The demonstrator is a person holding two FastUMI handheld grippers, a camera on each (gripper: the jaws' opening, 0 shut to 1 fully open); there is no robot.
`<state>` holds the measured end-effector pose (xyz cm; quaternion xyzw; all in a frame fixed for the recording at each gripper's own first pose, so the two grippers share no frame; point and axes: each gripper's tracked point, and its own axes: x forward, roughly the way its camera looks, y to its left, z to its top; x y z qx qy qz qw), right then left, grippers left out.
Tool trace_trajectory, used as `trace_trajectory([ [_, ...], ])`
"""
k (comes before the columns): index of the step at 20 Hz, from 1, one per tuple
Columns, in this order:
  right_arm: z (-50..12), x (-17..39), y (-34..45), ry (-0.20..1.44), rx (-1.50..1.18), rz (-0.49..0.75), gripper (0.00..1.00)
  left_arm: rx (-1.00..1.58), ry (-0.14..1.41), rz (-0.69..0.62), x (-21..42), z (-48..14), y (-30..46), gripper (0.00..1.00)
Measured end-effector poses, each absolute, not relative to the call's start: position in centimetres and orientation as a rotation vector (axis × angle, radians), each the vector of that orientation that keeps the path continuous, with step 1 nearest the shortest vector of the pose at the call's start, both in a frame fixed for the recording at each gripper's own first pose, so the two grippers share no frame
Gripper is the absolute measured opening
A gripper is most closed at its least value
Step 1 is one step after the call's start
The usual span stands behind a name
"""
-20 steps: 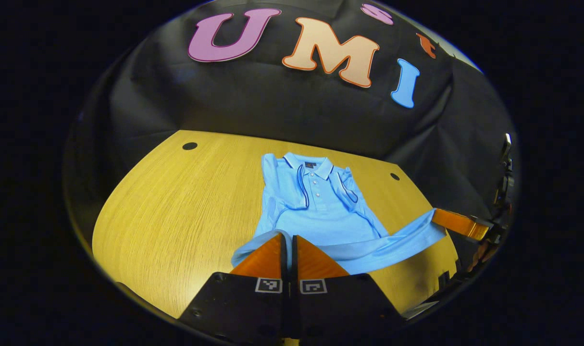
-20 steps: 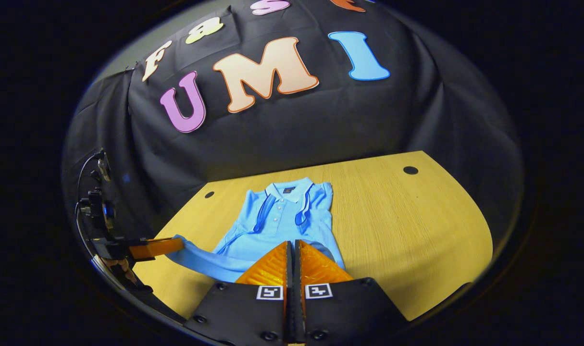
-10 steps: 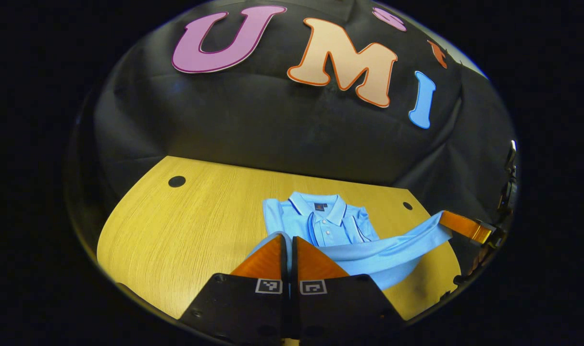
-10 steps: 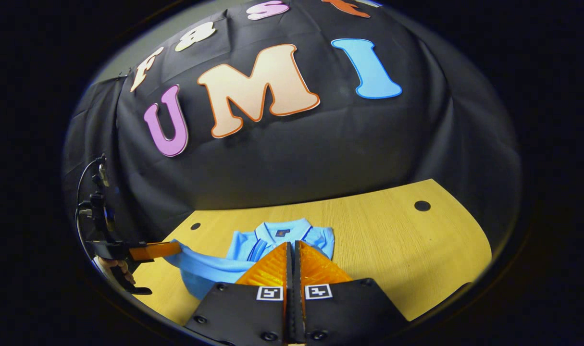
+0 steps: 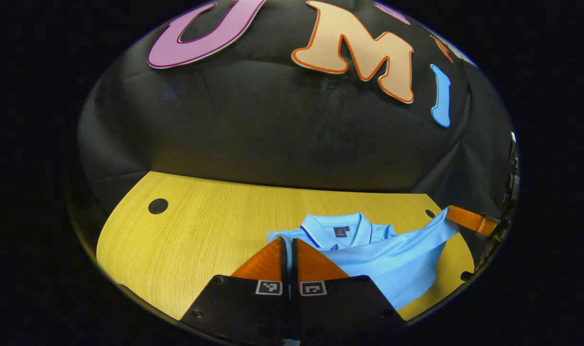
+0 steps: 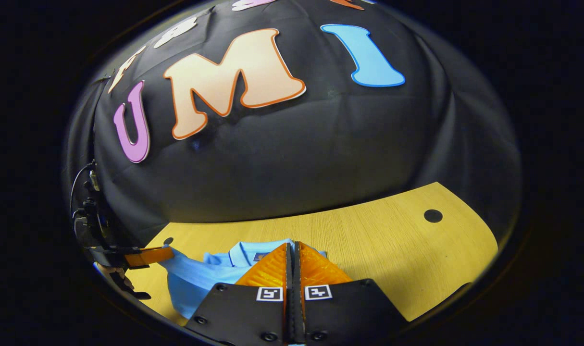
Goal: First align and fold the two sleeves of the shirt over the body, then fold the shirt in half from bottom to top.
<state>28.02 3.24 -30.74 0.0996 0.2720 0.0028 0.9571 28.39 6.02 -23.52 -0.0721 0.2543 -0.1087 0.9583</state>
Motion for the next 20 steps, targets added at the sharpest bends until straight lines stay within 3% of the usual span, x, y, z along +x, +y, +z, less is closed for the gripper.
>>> trace_trajectory([
  [6, -36.2, 29.8, 2.4, 0.588, 0.136, -0.057, 0.01, -0.104, 0.538, -0.213, 31.2, -27.7, 6.3, 0.00],
  [7, -36.2, 29.8, 2.1, 0.586, 0.124, -0.061, 0.09, -0.112, 0.543, -0.214, 31.2, -28.0, 6.2, 0.00],
  [8, -36.1, 29.9, 2.1, 0.577, 0.113, -0.061, 0.26, -0.121, 0.533, -0.209, 31.2, -28.0, 6.4, 0.03],
  [9, -35.5, 30.0, 2.1, 0.558, 0.091, -0.055, 0.51, -0.139, 0.521, -0.224, 30.9, -27.5, 6.0, 0.16],
  [11, -33.5, 29.9, 2.3, 0.486, 0.036, -0.037, 1.00, -0.128, 0.454, -0.193, 30.8, -26.0, 6.6, 0.57],
  [13, -30.5, 29.1, 3.0, 0.410, -0.026, -0.016, 0.95, -0.097, 0.366, -0.176, 30.2, -23.1, 6.8, 0.98],
  [20, -19.7, 21.2, 4.6, 0.255, -0.042, 0.026, 1.00, -0.040, 0.176, -0.142, 20.8, -12.3, 6.3, 0.96],
])
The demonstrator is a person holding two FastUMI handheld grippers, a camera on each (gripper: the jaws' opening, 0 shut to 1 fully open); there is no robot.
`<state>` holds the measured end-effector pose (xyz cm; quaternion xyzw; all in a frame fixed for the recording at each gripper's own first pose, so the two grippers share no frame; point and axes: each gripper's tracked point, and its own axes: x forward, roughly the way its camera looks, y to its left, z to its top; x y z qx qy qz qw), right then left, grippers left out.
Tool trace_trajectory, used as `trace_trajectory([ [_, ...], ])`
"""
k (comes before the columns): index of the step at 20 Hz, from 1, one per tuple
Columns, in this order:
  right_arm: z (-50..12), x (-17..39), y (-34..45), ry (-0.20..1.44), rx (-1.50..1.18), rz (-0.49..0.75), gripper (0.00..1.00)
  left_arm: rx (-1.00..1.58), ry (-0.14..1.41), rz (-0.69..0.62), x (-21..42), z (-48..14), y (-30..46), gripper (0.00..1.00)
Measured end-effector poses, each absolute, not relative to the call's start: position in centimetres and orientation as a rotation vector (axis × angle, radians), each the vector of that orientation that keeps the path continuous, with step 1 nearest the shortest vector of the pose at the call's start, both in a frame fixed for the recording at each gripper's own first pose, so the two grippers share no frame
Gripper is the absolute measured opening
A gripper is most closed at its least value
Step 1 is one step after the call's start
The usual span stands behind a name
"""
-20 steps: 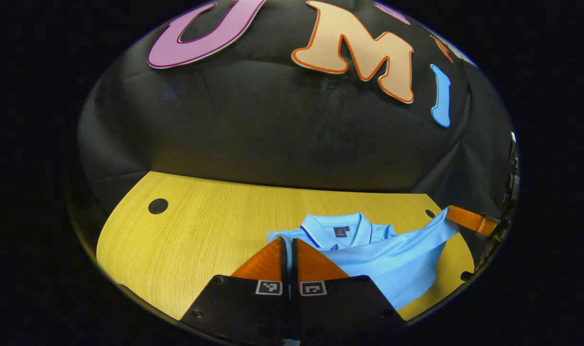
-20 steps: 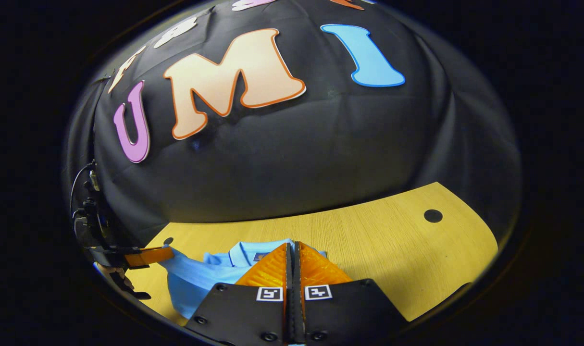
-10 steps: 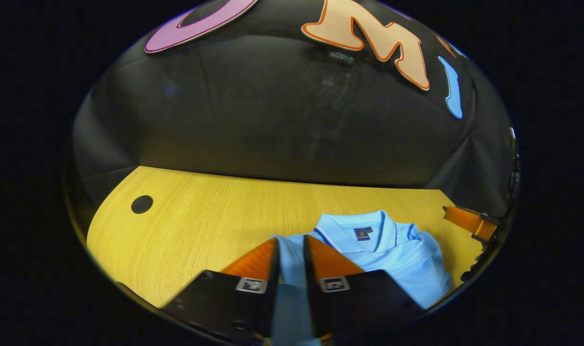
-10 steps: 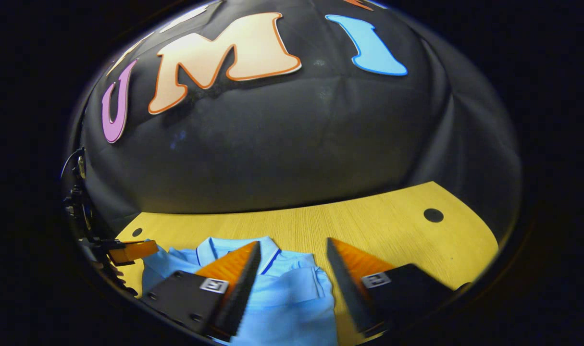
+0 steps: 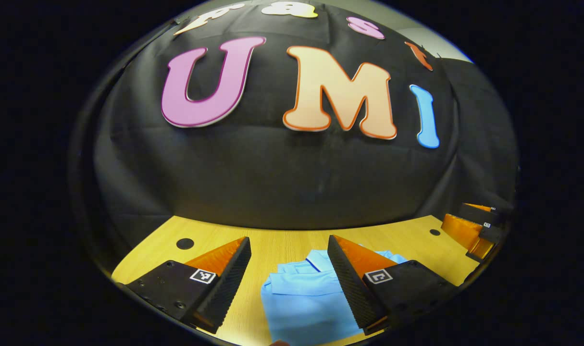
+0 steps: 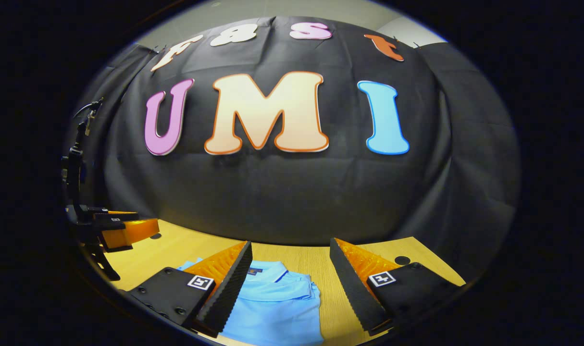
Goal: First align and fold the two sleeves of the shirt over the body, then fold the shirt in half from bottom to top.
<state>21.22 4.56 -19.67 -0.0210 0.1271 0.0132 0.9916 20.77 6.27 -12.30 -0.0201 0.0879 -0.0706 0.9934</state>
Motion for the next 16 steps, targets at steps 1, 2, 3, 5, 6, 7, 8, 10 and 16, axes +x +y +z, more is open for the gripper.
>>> trace_trajectory([
  [1, -18.3, 19.7, 4.6, 0.241, -0.039, 0.024, 1.00, -0.036, 0.159, -0.137, 19.5, -11.0, 5.9, 0.96],
  [2, -17.0, 18.3, 4.4, 0.230, -0.034, 0.022, 1.00, -0.034, 0.144, -0.134, 17.9, -10.0, 5.9, 0.96],
  [3, -15.8, 17.0, 4.3, 0.219, -0.026, 0.023, 1.00, -0.027, 0.130, -0.132, 16.1, -9.1, 5.8, 0.96],
  [5, -14.1, 14.2, 4.4, 0.205, -0.011, 0.027, 1.00, -0.001, 0.100, -0.118, 12.8, -8.0, 6.1, 0.95],
  [6, -13.3, 12.7, 4.3, 0.198, -0.003, 0.029, 1.00, 0.007, 0.085, -0.111, 12.0, -7.1, 5.8, 0.95],
  [7, -12.7, 11.4, 4.3, 0.192, 0.006, 0.028, 1.00, 0.008, 0.078, -0.105, 10.7, -6.6, 5.8, 0.95],
  [8, -12.5, 10.0, 5.3, 0.189, 0.020, 0.034, 1.00, 0.000, 0.072, -0.100, 9.2, -6.0, 5.9, 0.95],
  [10, -11.7, 7.7, 5.9, 0.188, 0.039, 0.052, 1.00, -0.020, 0.059, -0.087, 7.2, -5.3, 6.0, 0.95],
  [16, -8.8, 4.1, 7.1, 0.164, 0.056, 0.083, 1.00, -0.018, 0.080, -0.093, 3.2, -4.1, 6.1, 0.95],
])
